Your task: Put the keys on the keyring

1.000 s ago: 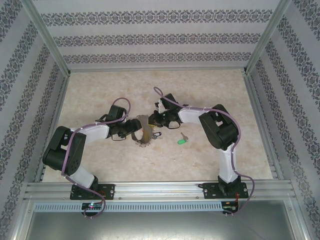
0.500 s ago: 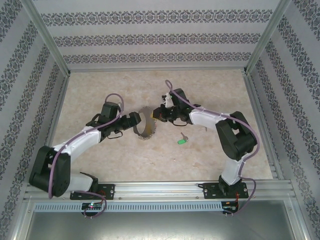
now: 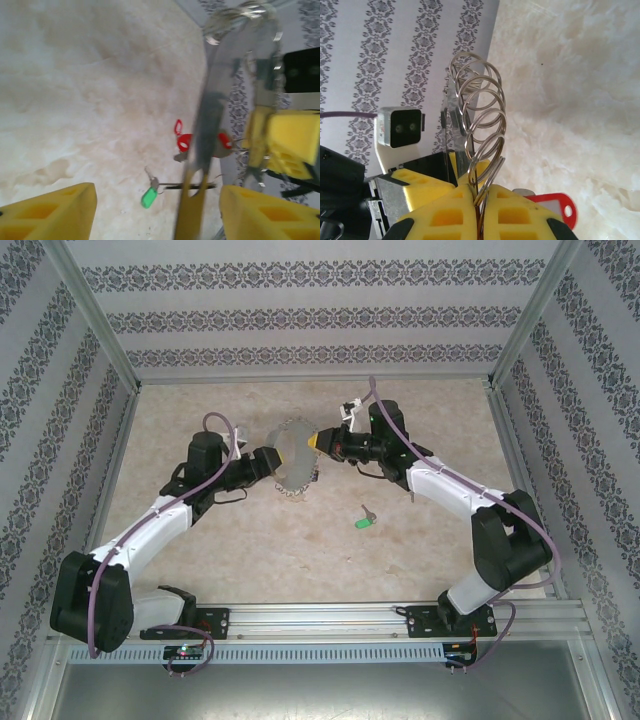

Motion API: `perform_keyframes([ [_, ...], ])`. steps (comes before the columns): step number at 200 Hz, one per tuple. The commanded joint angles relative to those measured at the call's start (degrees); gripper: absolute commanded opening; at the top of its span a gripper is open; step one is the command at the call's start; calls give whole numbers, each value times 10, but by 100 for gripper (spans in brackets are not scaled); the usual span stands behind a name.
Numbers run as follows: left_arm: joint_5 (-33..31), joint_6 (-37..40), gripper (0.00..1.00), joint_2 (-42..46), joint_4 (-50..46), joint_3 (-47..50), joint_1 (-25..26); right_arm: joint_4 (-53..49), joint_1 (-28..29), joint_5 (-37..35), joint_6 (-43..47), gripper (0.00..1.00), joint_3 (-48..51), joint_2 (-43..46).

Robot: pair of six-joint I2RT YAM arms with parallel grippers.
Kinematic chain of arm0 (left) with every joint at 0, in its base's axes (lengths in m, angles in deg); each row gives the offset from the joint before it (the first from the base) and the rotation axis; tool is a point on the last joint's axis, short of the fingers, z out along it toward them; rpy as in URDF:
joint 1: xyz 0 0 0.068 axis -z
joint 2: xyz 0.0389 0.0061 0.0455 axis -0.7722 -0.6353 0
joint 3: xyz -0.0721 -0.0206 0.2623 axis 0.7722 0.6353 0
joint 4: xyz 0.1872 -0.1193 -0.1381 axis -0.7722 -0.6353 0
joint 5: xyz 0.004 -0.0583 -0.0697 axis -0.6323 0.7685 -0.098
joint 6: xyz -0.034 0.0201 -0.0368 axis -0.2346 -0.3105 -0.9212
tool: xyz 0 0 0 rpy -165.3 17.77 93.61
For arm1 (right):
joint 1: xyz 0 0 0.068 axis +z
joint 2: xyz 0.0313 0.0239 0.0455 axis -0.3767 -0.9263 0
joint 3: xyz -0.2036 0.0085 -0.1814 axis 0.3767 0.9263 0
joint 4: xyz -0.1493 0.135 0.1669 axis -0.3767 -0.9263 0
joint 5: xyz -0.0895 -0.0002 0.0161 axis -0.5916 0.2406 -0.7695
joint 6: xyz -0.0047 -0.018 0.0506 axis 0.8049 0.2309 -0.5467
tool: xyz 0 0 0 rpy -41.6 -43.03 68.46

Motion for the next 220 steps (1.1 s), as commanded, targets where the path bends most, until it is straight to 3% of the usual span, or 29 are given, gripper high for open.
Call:
perform_keyframes([
  [1,57,-49,58,2,87,-21,-11,43,-4,29,-20,0,6,18],
  [49,73,-71,27,13,107,-33,-16,55,-6,27,-27,2,12,23],
  [85,83,-63,0,18,93,-56,-19,52,-9,16,-16,9,24,45],
  [116,116,3,0,28,37,-110,-19,29,-27,-25,16,23,61,111],
  [128,134,50,0,28,-13,-143,-19,14,-42,-49,38,34,80,152],
  [150,166,180,0,18,-164,-227,-18,-20,-66,-118,94,55,123,245],
  [174,175,343,0,-7,-356,-330,-16,-16,-70,-247,145,76,198,356],
  [196,188,433,0,-17,-424,-375,-11,33,-70,-278,217,75,264,430],
  [207,190,450,0,-14,-426,-382,-10,23,-69,-247,274,74,270,453],
  [220,185,475,1,-12,-436,-393,-3,26,-62,-178,351,66,275,468],
])
